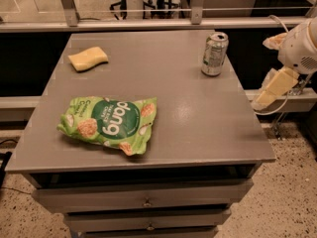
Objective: Move 7up can near green rice chip bag
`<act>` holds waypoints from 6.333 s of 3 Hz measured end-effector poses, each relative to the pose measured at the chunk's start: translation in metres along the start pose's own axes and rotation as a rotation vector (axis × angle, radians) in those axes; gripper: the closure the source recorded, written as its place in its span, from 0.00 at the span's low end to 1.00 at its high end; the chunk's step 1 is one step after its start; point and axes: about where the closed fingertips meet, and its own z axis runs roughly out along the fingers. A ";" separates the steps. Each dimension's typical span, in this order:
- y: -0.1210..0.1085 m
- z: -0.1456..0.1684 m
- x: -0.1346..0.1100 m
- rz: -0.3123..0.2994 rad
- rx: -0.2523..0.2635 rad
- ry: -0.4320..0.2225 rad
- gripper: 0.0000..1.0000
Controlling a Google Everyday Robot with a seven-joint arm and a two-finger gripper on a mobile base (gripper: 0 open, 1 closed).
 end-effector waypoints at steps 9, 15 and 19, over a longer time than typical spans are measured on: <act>-0.100 0.119 -0.088 0.228 0.011 -0.679 0.80; 0.010 0.050 -0.122 0.135 -0.119 -0.699 1.00; 0.141 0.068 -0.148 0.135 -0.419 -0.811 1.00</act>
Offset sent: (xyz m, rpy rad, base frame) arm 0.1320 0.0200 0.0023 0.4831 -0.1967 -0.0170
